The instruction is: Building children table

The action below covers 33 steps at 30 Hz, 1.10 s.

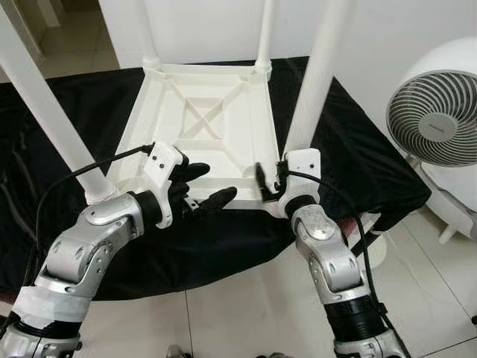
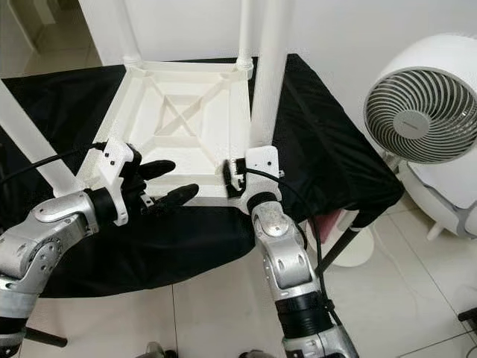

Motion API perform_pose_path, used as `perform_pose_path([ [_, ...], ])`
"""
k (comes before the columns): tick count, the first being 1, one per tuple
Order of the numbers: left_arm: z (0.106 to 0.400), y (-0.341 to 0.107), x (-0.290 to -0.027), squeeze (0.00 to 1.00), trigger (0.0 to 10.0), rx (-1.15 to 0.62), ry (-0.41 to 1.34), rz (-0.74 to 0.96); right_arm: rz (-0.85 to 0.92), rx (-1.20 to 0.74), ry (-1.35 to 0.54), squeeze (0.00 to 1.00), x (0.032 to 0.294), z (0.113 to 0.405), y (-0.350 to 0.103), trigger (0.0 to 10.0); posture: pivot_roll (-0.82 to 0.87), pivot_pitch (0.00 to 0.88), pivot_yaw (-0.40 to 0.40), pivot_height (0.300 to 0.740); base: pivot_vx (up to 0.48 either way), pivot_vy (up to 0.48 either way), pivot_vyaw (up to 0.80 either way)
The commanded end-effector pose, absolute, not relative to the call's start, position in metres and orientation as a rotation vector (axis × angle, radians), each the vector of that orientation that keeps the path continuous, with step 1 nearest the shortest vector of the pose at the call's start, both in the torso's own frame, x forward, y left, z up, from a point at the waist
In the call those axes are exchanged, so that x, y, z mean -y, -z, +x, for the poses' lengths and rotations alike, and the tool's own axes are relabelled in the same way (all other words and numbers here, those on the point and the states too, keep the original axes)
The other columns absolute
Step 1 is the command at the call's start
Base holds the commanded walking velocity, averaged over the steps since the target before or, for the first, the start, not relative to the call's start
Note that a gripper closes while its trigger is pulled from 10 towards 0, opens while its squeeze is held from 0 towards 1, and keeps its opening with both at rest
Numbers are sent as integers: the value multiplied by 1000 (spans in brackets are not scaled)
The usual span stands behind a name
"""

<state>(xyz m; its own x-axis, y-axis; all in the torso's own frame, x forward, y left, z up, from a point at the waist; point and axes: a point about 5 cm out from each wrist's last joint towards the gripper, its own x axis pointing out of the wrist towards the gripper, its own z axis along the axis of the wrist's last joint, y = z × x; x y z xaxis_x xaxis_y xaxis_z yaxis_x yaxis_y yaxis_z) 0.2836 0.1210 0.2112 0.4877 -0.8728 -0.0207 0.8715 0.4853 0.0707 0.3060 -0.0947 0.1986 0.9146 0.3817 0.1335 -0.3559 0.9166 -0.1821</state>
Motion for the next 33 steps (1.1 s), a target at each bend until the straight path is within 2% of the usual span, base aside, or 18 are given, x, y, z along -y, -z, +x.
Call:
perform_pose_path([
  [1, 281, -210, -116, 0, 10000, 11, 1094, 73, -149, 203, -491, 0, 89, 300, -206, 10000, -57, 112, 30, 740, 0, 0, 0],
  [5, 277, -208, -111, 0, 10000, 3, 1144, 70, -220, 168, -582, 0, 104, 299, -204, 10000, -57, 112, 30, 740, 0, 0, 0],
  [7, 271, -207, -105, 0, 10000, -4, 1225, 81, -318, 118, -658, 0, 125, 303, -199, 10000, -58, 116, 28, 740, 0, 0, 0],
  [8, 271, -207, -105, 0, 10000, -4, 1225, 81, -318, 118, -658, 0, 125, 303, -199, 10000, -58, 116, 28, 740, 0, 0, 0],
  [9, 269, -206, -103, 0, 10000, -13, 1270, 108, -369, 86, -691, 0, 137, 307, -198, 10000, -59, 115, 30, 740, 0, 0, 0],
  [13, 268, -206, -103, 0, 10000, -18, 1315, 181, -405, 33, -767, 0, 151, 313, -198, 10000, -63, 115, 40, 740, 0, 0, 0],
  [20, 269, -207, -107, 0, 10000, -14, 1312, 285, -420, 18, -851, 0, 155, 321, -204, 10000, -57, 115, 39, 740, 0, 0, 0],
  [22, 267, -207, -109, 0, 10000, -14, 1314, 337, -432, 30, -919, 0, 149, 324, -211, 10000, -50, 115, 34, 740, 0, 0, 0],
  [31, 262, -206, -111, 0, 10000, -17, 1302, 340, -445, 28, -1090, 0, 137, 322, -214, 10000, -41, 111, 26, 740, 0, 0, 0],
  [32, 262, -207, -111, 0, 10000, -14, 1295, 336, -448, 16, -1114, 0, 136, 321, -211, 6510, -41, 111, 26, 740, 0, 0, 0],
  [33, 262, -207, -111, 0, 10000, -14, 1295, 336, -448, 16, -1114, 0, 136, 321, -211, 6510, -41, 111, 26, 740, 0, 0, 0],
])
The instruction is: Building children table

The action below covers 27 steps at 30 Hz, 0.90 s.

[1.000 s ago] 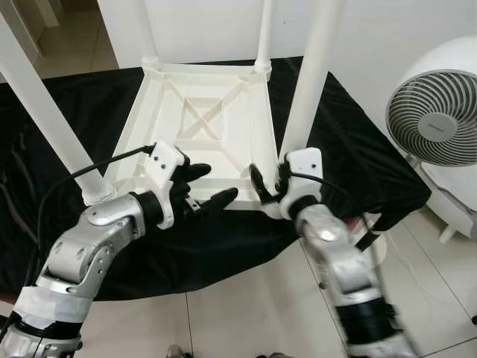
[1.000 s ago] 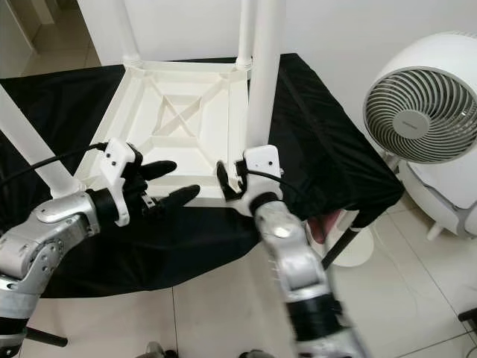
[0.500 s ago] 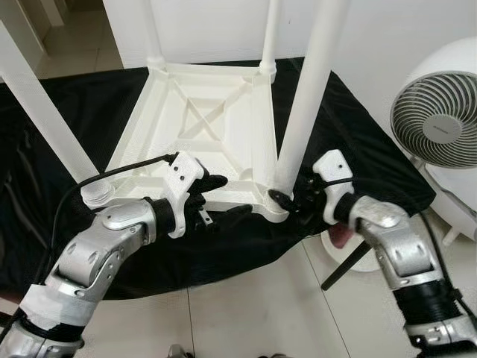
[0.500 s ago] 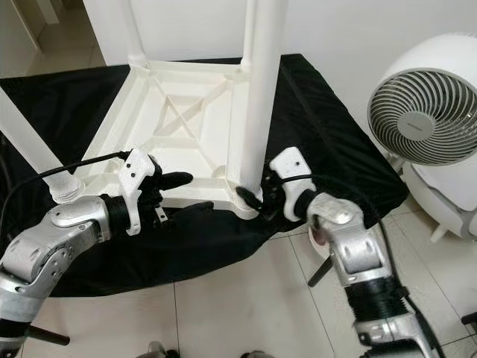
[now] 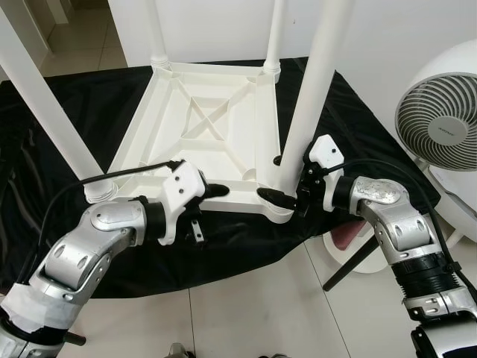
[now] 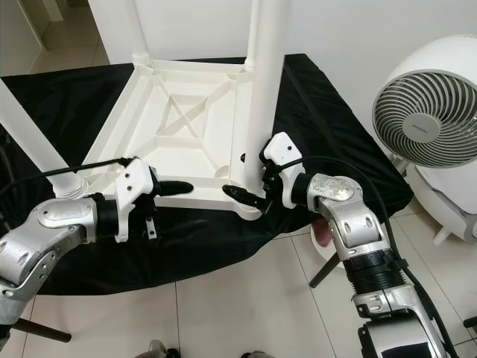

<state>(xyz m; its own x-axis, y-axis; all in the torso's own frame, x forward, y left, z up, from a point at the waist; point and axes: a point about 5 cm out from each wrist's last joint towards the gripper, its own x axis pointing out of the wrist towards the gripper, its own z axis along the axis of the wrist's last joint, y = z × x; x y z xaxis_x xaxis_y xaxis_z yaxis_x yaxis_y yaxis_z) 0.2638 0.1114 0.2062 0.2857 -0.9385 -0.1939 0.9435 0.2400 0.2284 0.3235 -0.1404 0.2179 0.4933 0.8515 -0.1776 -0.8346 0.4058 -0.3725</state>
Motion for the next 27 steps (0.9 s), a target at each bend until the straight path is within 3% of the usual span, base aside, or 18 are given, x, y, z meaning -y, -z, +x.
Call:
perform_pose_path([
  [1, 262, -207, -111, 0, 10000, -12, 1287, 331, -443, 3, -1125, 0, 136, 320, -208, 0, -41, 111, 26, 740, 0, 0, 0],
  [9, 262, -207, -112, 0, 10000, -10, 1279, 324, -416, -13, -1051, 0, 140, 325, -202, 0, -47, 104, 30, 740, 0, 0, 0],
  [11, 262, -206, -113, 0, 10000, -10, 1278, 319, -419, -40, -879, 0, 144, 334, -194, 0, -47, 101, 26, 740, 0, 0, 0],
  [12, 262, -206, -113, 0, 10000, -10, 1278, 319, -419, -40, -879, 0, 144, 334, -194, 0, -47, 101, 26, 740, 0, 0, 0],
  [16, 265, -206, -116, 0, 10000, -12, 1244, 305, -289, -101, -454, 0, 147, 340, -176, 0, -47, 103, 26, 740, 0, 0, 0],
  [22, 266, -206, -118, 0, 10000, -13, 1231, 298, -215, -129, -302, 0, 150, 339, -172, 0, -49, 102, 27, 740, 0, 0, 0],
  [27, 270, -205, -122, 0, 10000, -17, 1207, 297, -25, -167, 4, 0, 141, 324, -162, 0, -59, 105, 33, 740, 0, 0, 0],
])
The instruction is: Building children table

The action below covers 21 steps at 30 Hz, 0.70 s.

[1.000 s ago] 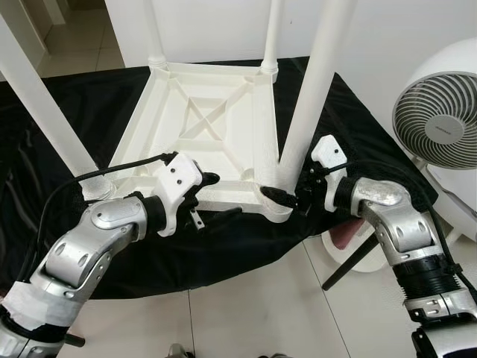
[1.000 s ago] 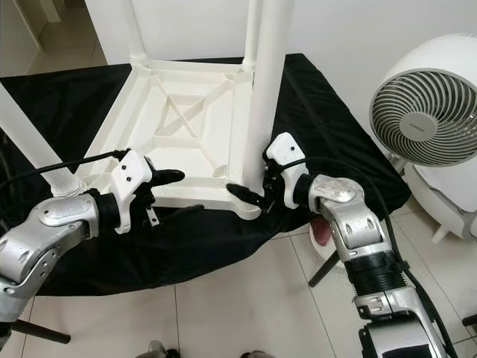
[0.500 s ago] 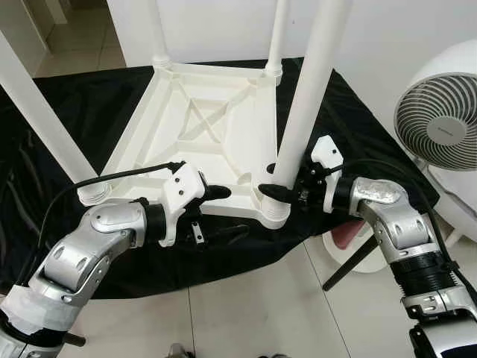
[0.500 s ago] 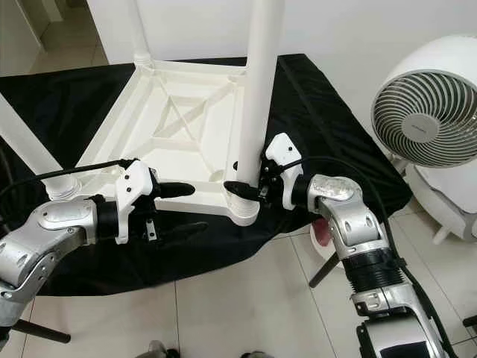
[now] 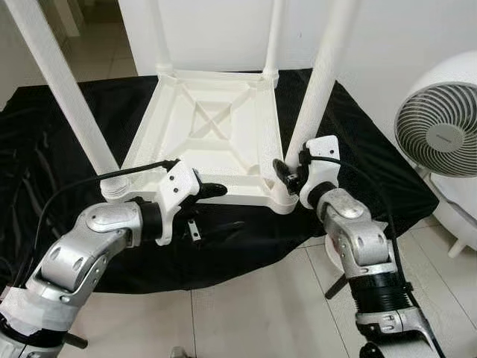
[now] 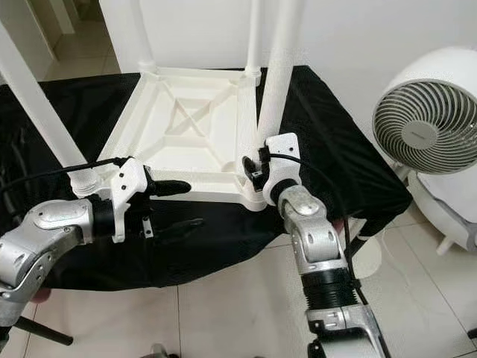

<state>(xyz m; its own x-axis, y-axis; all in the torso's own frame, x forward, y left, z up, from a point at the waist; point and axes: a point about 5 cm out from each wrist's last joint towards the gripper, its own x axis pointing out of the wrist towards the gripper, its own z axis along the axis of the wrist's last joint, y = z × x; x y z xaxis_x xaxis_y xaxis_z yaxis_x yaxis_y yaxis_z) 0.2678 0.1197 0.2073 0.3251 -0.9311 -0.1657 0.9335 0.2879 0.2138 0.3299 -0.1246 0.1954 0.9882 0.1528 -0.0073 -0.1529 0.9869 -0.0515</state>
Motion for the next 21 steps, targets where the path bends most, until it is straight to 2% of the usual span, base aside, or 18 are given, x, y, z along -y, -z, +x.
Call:
perform_pose_path([
  [1, 272, -205, -122, 0, 10000, -19, 1204, 300, 28, -174, 78, 0, 133, 318, -159, 0, -61, 107, 36, 740, 0, 0, 0],
  [4, 272, -205, -122, 0, 10000, -19, 1204, 300, 28, -174, 78, 0, 133, 318, -159, 0, -61, 107, 36, 740, 0, 0, 0],
  [5, 274, -205, -122, 0, 10000, -19, 1203, 301, 65, -171, 143, 0, 128, 313, -159, 0, -61, 109, 35, 740, 0, 0, 0],
  [9, 280, -205, -121, 0, 10000, -13, 1165, 293, 49, -138, 113, 0, 112, 312, -160, 0, -59, 111, 35, 740, 0, 0, 0],
  [10, 282, -204, -121, 0, 10000, -10, 1149, 289, 35, -125, 69, 0, 104, 313, -162, 10000, -60, 114, 34, 740, 0, 0, 0],
  [11, 284, -204, -121, 0, 10000, -6, 1126, 279, 15, -83, -25, 0, 96, 314, -167, 10000, -60, 114, 34, 740, 0, 0, 0],
  [13, 285, -204, -122, 0, 10000, -2, 1109, 274, -20, -48, -44, 0, 94, 314, -172, 10000, -60, 114, 34, 740, 0, 0, 0],
  [14, 285, -204, -123, 0, 10000, -1, 1098, 268, -29, -16, -103, 1000, 90, 313, -177, 10000, -60, 114, 34, 740, 0, 0, 0],
  [17, 286, -204, -123, 0, 10000, 0, 1093, 265, -39, 5, -105, 1000, 91, 312, -182, 10000, -63, 116, 32, 740, 0, 0, 0],
  [18, 285, -204, -124, 0, 10000, 0, 1091, 263, -57, 36, -169, 776, 89, 311, -189, 10000, -63, 116, 32, 740, 0, 0, 0],
  [19, 285, -204, -124, 0, 10000, 0, 1091, 263, -57, 36, -169, 776, 89, 311, -189, 10000, -63, 116, 32, 740, 0, 0, 0],
  [20, 285, -204, -124, 0, 10000, 1, 1090, 262, -70, 56, -226, 0, 90, 311, -194, 10000, -61, 117, 30, 740, 0, 0, 0],
  [21, 285, -204, -125, 0, 10000, 1, 1089, 262, -108, 80, -310, 0, 92, 310, -200, 10000, -61, 118, 29, 740, 0, 0, 0],
])
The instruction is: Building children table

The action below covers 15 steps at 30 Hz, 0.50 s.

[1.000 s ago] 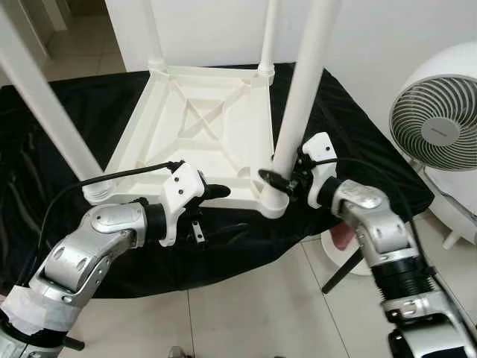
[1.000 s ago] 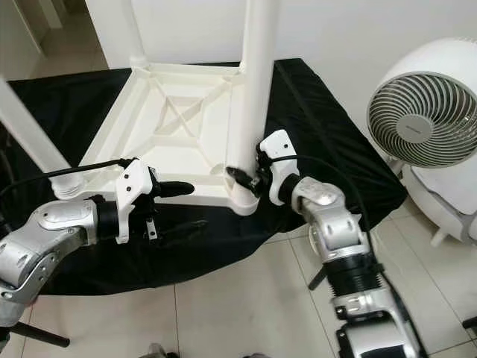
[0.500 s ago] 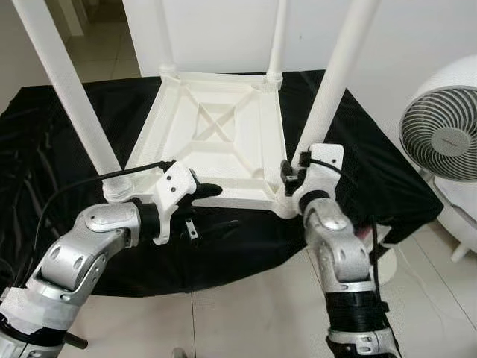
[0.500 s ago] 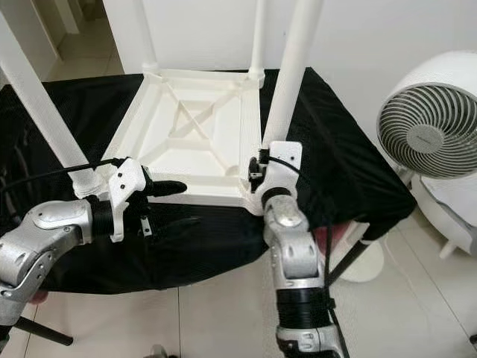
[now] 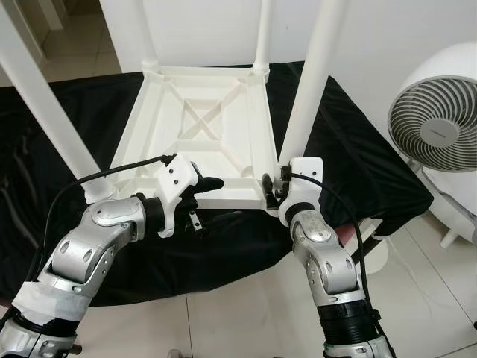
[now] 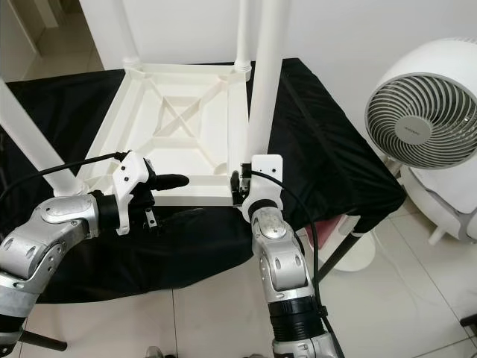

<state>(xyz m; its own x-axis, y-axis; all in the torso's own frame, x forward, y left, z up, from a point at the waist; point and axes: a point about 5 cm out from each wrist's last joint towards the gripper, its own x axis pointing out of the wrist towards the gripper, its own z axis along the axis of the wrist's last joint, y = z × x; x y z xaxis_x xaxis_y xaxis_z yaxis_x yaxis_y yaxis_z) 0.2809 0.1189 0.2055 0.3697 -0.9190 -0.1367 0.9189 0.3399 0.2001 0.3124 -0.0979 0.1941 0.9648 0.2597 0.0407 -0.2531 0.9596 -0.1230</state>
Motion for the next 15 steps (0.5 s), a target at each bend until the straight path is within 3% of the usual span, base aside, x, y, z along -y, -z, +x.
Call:
perform_pose_path([
  [1, 285, -204, -125, 0, 10000, 1, 1088, 262, -148, 100, -362, 0, 96, 311, -204, 10000, -61, 118, 29, 740, 0, 0, 0],
  [8, 284, -204, -126, 0, 10000, 0, 1090, 262, -309, 132, -529, 0, 113, 315, -210, 10000, -59, 121, 34, 740, 0, 0, 0],
  [12, 282, -204, -127, 0, 10000, -3, 1094, 260, -425, 42, -791, 0, 131, 317, -208, 10000, -59, 117, 43, 740, 0, 0, 0],
  [14, 282, -204, -127, 0, 10000, -3, 1094, 260, -425, 42, -791, 0, 131, 317, -208, 10000, -59, 117, 43, 740, 0, 0, 0],
  [15, 282, -205, -128, 0, 10000, -3, 1094, 260, -462, 16, -878, 0, 133, 316, -205, 10000, -59, 117, 43, 740, 0, 0, 0],
])
